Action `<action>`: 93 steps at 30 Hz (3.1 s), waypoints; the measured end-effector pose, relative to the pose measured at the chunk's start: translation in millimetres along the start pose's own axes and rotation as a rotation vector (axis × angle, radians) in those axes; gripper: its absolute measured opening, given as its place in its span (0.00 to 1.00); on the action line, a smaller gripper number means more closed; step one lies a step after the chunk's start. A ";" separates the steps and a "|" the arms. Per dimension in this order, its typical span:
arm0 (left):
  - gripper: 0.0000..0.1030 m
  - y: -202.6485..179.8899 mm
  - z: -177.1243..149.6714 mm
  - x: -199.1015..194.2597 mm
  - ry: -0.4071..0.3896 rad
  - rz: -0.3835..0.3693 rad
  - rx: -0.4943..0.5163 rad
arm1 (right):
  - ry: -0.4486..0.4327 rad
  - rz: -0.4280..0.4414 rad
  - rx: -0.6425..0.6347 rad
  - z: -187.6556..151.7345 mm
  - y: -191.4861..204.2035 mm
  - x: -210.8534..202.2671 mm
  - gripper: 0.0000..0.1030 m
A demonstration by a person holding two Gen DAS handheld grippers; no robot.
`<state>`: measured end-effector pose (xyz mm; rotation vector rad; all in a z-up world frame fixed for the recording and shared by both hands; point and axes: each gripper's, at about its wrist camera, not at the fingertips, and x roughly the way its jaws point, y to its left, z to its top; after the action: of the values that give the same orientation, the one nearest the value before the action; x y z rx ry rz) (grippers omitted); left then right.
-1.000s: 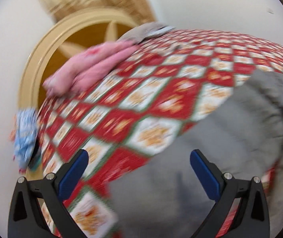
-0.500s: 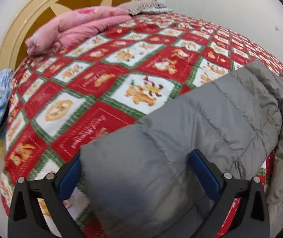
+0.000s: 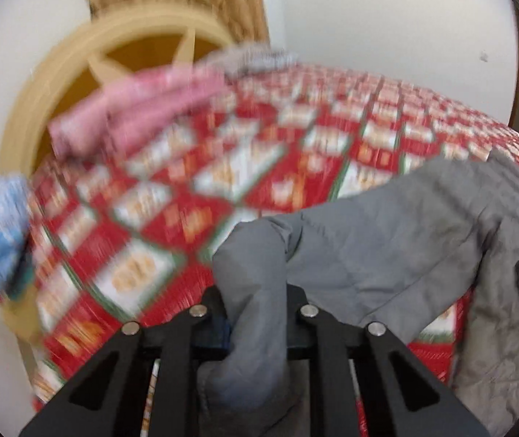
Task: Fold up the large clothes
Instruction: 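Grasp the other grey sleeve with the left gripper and lift it, then lay the sleeve across the jacket body and open the left gripper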
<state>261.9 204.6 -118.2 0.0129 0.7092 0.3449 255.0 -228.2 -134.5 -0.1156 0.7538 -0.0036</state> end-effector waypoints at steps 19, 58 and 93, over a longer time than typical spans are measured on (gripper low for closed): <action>0.17 -278.6 18.3 -130.1 -0.223 -0.413 0.365 | 0.025 -0.152 0.250 -58.9 -135.2 -30.3 0.77; 1.00 -217.1 10.6 -10.0 -0.092 -0.153 0.300 | 0.140 0.317 0.324 4.0 -9.5 32.7 0.78; 1.00 -284.7 10.0 28.7 -0.008 -0.292 0.336 | 0.037 0.122 0.295 34.1 9.5 43.4 0.52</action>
<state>375.6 -53.9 -165.2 0.2268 0.7429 -0.0566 309.6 -217.1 -140.5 0.2120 0.7885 -0.0008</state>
